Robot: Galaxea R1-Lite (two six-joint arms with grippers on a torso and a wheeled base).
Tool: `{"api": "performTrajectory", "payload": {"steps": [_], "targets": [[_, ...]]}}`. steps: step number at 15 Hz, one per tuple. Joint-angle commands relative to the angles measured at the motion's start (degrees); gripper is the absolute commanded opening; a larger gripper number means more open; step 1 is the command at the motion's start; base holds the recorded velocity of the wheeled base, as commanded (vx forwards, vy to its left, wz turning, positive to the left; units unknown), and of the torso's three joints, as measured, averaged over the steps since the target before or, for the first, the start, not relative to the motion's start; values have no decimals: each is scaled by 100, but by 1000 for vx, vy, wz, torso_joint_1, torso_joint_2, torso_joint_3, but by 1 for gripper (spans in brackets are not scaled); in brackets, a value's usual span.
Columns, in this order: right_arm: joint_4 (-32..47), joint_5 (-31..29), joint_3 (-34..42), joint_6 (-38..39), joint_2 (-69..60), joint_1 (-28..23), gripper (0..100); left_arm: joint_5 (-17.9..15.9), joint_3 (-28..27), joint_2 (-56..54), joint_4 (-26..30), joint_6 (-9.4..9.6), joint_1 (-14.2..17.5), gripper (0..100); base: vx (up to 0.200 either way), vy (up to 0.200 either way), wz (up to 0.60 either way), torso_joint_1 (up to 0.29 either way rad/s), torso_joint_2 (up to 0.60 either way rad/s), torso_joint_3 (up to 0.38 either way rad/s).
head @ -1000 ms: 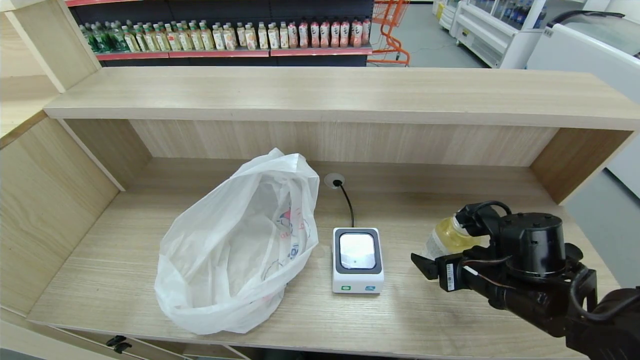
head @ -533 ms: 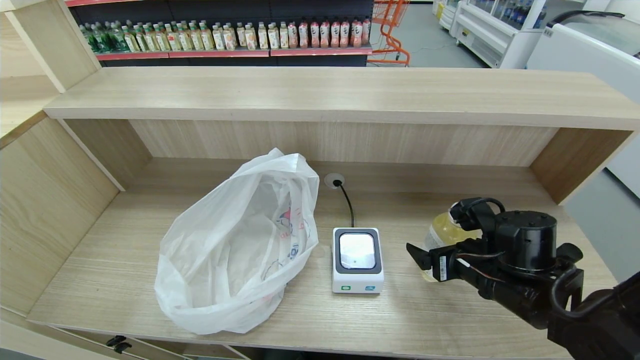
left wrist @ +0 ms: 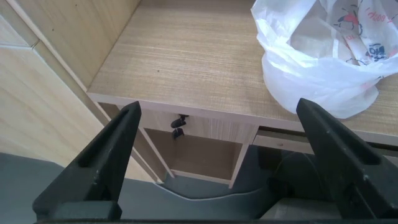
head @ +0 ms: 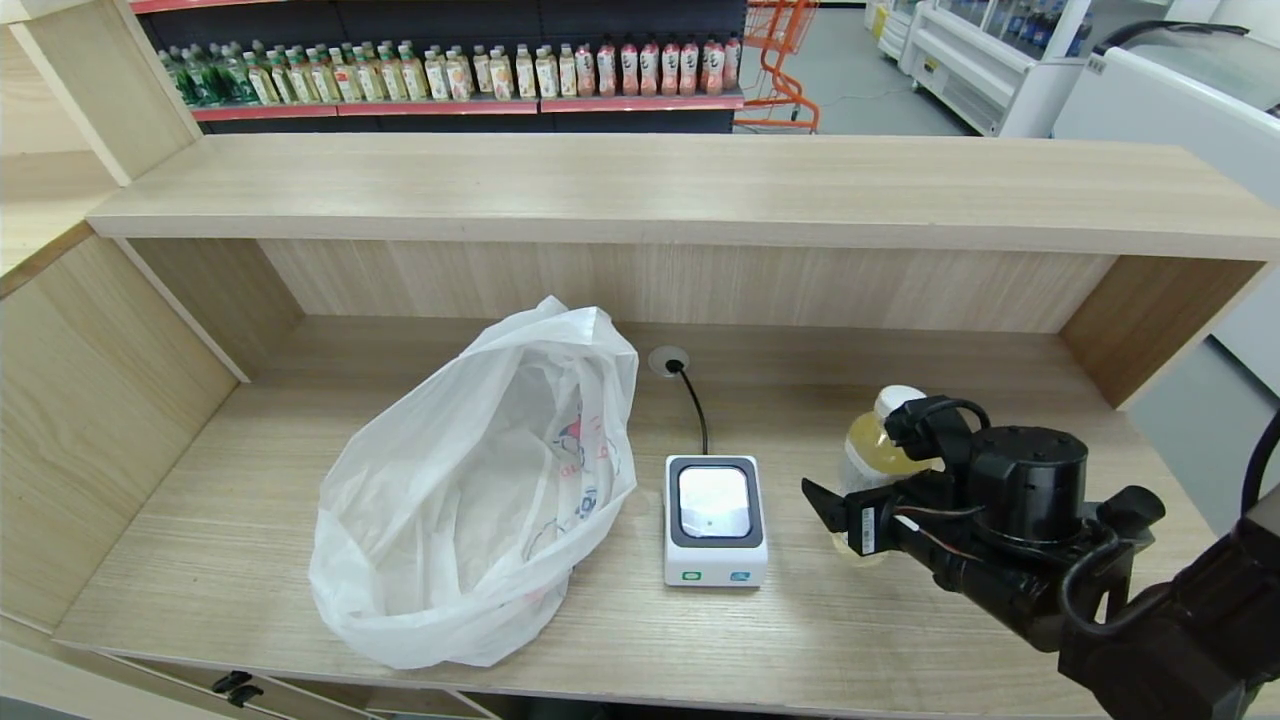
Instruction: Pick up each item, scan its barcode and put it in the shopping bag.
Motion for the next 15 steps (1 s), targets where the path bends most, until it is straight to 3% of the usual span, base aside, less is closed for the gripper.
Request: {"api": "performTrajectory", "payload": {"steps": [1,8,11,12,15], "targets": [[-8,16,-9,-23,86,-21,0,3,0,0,1,-1,0,100,0,0,0,0,0,0],[-167,60,-202,-383,130,31,0,3,0,9,1,-1,0,100,0,0,0,0,0,0],[-131,605,-334,-339,-248,-30,0,3,0,0,1,-1,0,100,0,0,0,0,0,0],[88,1079,-554,-137,-618,-109,0,3,0,9,1,-1,0,100,0,0,0,0,0,0],[2751,2978,-1459,557,-2287,-487,0,3,0,0,1,-1,0,100,0,0,0,0,0,0]]}}
